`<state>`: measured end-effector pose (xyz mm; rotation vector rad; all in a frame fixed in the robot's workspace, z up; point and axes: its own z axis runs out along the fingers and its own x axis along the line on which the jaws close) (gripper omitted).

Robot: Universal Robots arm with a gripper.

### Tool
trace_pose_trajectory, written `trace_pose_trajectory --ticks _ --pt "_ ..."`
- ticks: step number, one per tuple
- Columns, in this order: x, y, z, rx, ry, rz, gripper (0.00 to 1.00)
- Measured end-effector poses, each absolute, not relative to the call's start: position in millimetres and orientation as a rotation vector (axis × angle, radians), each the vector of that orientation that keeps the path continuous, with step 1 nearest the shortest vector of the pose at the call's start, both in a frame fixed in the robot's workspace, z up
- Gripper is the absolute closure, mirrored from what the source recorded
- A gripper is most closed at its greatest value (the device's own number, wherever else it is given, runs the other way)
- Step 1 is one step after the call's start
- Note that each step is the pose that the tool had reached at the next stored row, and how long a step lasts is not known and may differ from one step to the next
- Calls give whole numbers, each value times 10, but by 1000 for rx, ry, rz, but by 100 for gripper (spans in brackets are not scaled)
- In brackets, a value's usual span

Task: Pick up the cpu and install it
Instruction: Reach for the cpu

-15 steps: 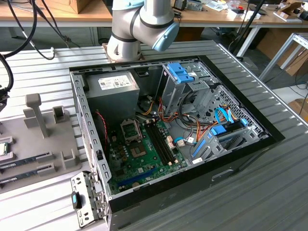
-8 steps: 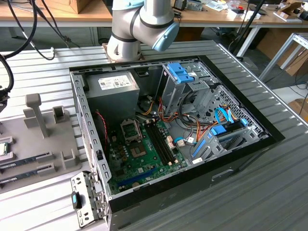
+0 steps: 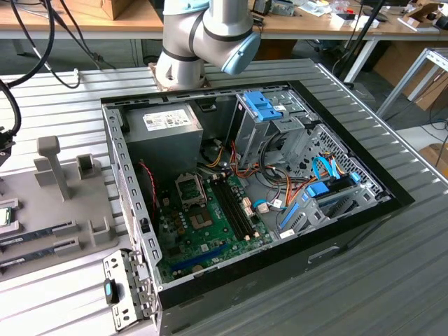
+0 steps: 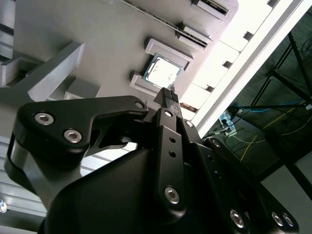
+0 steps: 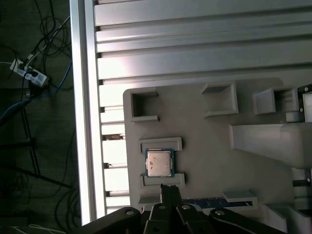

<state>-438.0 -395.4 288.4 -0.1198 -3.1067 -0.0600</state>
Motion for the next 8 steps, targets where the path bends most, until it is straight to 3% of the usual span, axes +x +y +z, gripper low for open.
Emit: trace_pose_trajectory --ticks 8 --pt "-4379 -3831 2876 -120 -3107 -56 89"
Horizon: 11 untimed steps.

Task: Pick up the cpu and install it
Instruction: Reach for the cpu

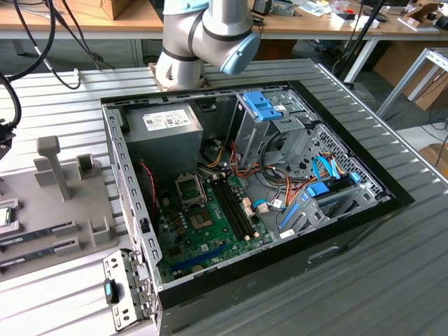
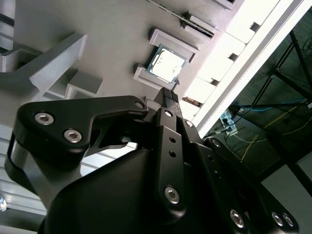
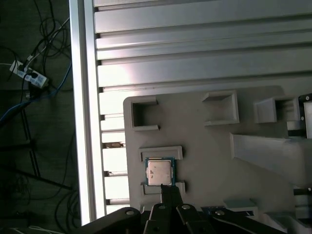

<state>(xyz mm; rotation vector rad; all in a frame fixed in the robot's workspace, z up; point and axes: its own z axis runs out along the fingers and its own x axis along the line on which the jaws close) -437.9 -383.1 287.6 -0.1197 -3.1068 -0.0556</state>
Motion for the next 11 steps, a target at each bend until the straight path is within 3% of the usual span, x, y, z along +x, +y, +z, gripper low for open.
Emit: trace_pose_trajectory --ticks 11 --pt "-4379 -3771 2872 -120 -3107 -55 89"
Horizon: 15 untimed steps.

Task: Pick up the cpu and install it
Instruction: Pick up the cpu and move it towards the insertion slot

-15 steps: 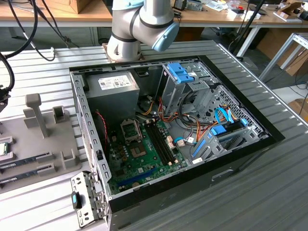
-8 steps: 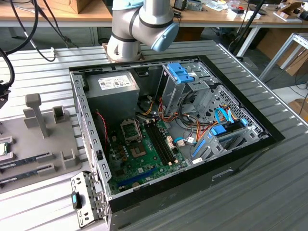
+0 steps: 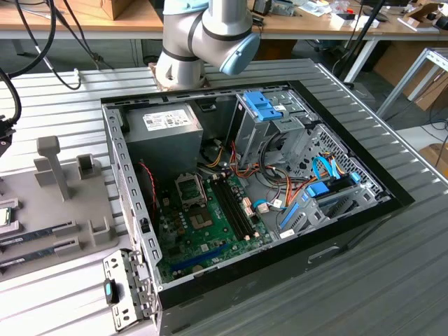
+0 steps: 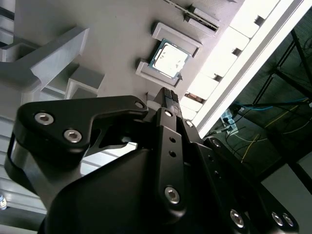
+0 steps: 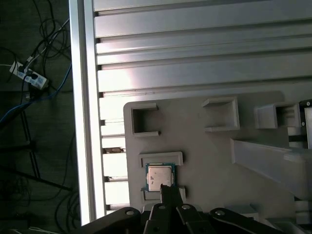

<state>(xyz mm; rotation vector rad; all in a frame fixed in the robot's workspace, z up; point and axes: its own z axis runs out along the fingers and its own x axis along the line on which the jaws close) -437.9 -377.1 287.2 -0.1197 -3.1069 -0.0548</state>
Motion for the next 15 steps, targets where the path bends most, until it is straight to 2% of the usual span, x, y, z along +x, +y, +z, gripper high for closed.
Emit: trace_pose_trajectory --ticks 10,11,12,14,15 --pt "-4379 -3769 2871 -120 -3107 -55 89" --pt "-4379 -3768 2872 -120 -3107 -55 84" --pt "-4379 -3768 2872 -120 -3107 -55 84" --pt "-4379 -3768 2871 -120 -3107 -55 71" --pt "-4379 -3768 2871 -120 -3107 -55 71"
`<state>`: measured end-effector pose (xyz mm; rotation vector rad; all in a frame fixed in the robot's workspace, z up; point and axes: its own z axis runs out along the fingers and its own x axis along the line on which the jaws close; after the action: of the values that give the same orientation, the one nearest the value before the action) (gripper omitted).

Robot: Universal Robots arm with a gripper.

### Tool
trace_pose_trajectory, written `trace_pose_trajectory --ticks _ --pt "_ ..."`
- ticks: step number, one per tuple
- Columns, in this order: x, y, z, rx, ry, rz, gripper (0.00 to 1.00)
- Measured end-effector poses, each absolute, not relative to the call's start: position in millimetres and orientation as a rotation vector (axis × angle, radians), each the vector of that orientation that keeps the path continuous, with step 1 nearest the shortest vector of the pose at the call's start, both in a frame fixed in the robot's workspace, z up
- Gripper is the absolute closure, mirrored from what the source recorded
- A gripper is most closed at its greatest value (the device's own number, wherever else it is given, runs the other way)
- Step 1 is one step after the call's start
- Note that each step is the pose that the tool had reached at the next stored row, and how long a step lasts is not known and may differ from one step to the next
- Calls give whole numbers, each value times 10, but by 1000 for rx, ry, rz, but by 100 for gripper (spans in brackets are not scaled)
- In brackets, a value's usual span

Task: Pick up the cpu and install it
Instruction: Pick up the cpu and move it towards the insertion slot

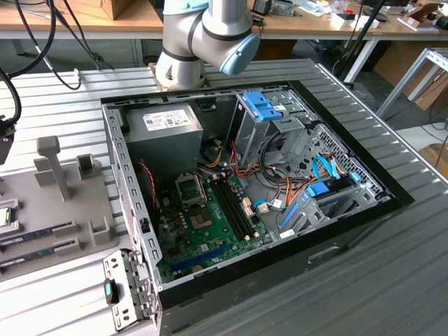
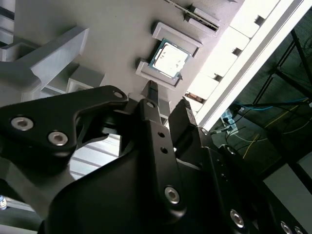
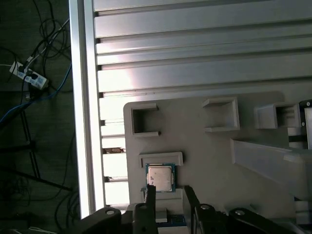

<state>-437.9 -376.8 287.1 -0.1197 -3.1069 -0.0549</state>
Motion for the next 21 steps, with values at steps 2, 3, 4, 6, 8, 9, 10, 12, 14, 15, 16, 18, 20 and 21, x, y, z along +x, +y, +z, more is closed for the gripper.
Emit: trace_pose_trajectory --ticks 2,3,4,6,8,9,10,12,14,15,16,18,20,21 --pt "-4379 -3768 2871 -120 -3107 -55 53" --pt "-4379 -3767 2871 -120 -3107 -55 46" --pt "-4379 -3767 2871 -120 -3107 -55 46" --pt "-4379 -3767 2871 -120 -3107 -55 46" --pt "-4378 -3767 2865 -120 -3107 -55 46" --pt "-4379 -3767 2862 -120 -3107 -55 46" --pt "-4378 -3767 2857 -120 -3107 -55 46" --pt "-4379 -3767 2848 -120 -3107 -55 46" --pt "-4379 -3767 2836 -120 -3107 -55 46" --pt "-4379 -3767 2831 -120 -3107 -55 46" --pt "-4379 -3767 2826 -120 -3107 -55 46" --pt "-4379 -3767 2818 -120 -3107 -55 46" --pt "-4379 -3767 2811 -120 -3107 -55 46" --pt "-4379 -3767 2806 -120 -3107 -55 46"
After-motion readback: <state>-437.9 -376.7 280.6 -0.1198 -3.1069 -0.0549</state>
